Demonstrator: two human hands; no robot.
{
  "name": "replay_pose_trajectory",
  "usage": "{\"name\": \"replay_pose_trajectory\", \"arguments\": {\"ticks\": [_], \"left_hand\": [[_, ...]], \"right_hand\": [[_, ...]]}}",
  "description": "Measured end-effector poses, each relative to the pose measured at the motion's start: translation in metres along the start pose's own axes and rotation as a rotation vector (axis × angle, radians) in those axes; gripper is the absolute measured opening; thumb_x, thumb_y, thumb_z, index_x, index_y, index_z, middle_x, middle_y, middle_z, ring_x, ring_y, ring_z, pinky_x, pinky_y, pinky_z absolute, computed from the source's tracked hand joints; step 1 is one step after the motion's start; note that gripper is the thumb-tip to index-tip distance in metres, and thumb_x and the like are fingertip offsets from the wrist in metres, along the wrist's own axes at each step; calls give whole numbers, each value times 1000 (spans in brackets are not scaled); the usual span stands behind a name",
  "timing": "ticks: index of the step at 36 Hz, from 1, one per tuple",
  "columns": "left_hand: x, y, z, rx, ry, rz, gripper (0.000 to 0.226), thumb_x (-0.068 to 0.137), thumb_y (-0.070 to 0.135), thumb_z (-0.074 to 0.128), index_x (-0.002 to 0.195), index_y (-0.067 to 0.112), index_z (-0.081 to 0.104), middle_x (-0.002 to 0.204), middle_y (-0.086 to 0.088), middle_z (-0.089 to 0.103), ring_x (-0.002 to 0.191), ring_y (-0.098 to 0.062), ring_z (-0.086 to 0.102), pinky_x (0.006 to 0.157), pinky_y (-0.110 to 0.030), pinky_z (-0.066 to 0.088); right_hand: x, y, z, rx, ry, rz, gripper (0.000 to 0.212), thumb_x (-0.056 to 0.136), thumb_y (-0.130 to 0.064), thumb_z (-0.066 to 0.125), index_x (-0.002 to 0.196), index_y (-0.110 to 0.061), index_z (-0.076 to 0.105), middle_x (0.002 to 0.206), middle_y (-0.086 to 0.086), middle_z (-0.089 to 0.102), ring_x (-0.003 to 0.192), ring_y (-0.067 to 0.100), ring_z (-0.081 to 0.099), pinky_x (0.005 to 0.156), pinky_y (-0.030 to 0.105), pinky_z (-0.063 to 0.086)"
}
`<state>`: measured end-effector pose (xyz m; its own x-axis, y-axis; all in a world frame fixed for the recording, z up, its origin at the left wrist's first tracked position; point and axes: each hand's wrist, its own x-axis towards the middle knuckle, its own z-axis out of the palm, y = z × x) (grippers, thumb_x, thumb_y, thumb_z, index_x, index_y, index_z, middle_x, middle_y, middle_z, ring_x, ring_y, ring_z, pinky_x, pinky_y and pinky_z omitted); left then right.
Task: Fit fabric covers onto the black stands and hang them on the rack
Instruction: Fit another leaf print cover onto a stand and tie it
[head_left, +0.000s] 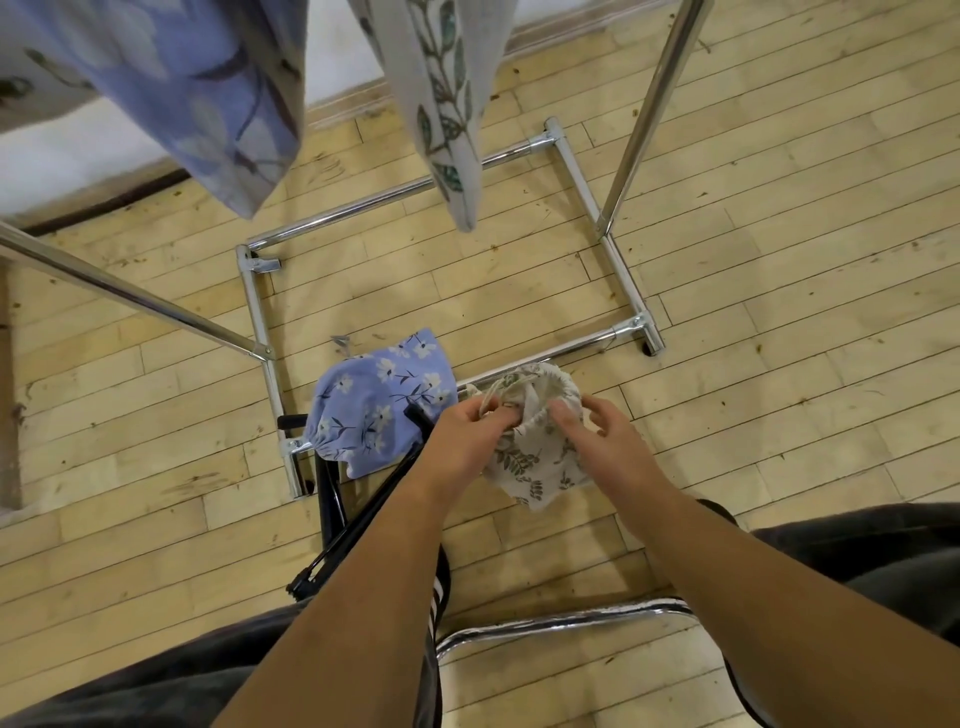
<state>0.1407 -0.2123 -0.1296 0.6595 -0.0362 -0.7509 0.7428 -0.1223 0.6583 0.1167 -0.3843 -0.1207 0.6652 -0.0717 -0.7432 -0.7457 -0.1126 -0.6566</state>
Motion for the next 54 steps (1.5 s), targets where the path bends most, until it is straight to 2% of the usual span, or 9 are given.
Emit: {"name": "replay_pose_trajectory", "arguments": {"ticks": [3, 9, 18, 24, 31, 37, 42, 49, 54], "left_hand": [[-4, 4, -1, 63, -17, 16, 16, 93, 30, 72, 77, 31, 77, 82, 1, 78, 82, -19, 77, 79, -40, 61], [-22, 21, -1, 170, -15, 50, 27, 102, 43, 55, 95, 28, 76, 90, 9, 79, 89, -15, 75, 78, -29, 60], [-52, 42, -1, 416, 72, 108, 38, 109, 28, 32, 102, 21, 69, 105, -5, 67, 92, -26, 64, 78, -37, 50], [-63, 61, -6, 429, 137, 71, 24, 107, 36, 44, 98, 21, 61, 85, 9, 57, 70, -2, 50, 59, -20, 39], [-99, 86, -7, 407, 136, 77, 38, 107, 40, 42, 120, 12, 65, 120, -17, 68, 104, -33, 63, 80, -30, 39], [-128, 72, -12, 379, 154, 46, 43, 103, 55, 39, 101, 18, 62, 75, 1, 54, 78, -18, 56, 76, -36, 43], [-151, 67, -1, 404, 130, 119, 44, 104, 57, 38, 84, 23, 56, 76, 3, 53, 74, -16, 54, 73, -35, 42], [-175, 52, 1, 421, 152, 259, 41, 105, 49, 46, 70, 30, 46, 59, 8, 38, 56, -11, 41, 60, -30, 35], [-183, 36, -5, 442, 174, 325, 33, 105, 43, 51, 76, 28, 54, 66, 2, 50, 62, -17, 46, 60, -29, 38]], "right_hand": [[0, -1, -1, -21, 3, -46, 60, 87, -61, 71, 139, -36, 56, 136, -5, 57, 114, 12, 63, 74, 26, 57], [-10, -14, -4, -155, 12, -141, 15, 97, -27, 69, 111, -26, 68, 103, -13, 66, 96, 13, 67, 74, 29, 55], [-43, -41, 0, -231, 56, -254, 41, 87, -14, 77, 118, -25, 53, 107, -10, 62, 90, 8, 66, 73, 32, 62], [-69, -62, 3, -268, -71, -324, 6, 94, -29, 71, 99, -26, 69, 101, -9, 68, 93, 10, 67, 74, 28, 59], [-98, -68, 3, -263, -247, -448, 57, 68, -75, 69, 100, -28, 69, 102, -6, 71, 85, 2, 70, 71, 23, 62], [-110, -56, 4, -429, -265, -520, 37, 79, -48, 84, 107, -30, 68, 112, -6, 66, 90, 0, 66, 71, 14, 56], [-118, -40, -1, -465, -174, -505, 16, 84, -41, 81, 87, -30, 70, 104, -6, 67, 97, 12, 66, 87, 44, 60], [-149, -33, -18, -247, -50, -373, 31, 95, -27, 64, 69, -11, 60, 69, -8, 69, 71, 10, 65, 63, 22, 55], [-157, -24, -31, -81, -6, -262, 39, 80, -50, 66, 66, -15, 55, 75, 6, 61, 79, 26, 62, 91, 60, 56]]}}
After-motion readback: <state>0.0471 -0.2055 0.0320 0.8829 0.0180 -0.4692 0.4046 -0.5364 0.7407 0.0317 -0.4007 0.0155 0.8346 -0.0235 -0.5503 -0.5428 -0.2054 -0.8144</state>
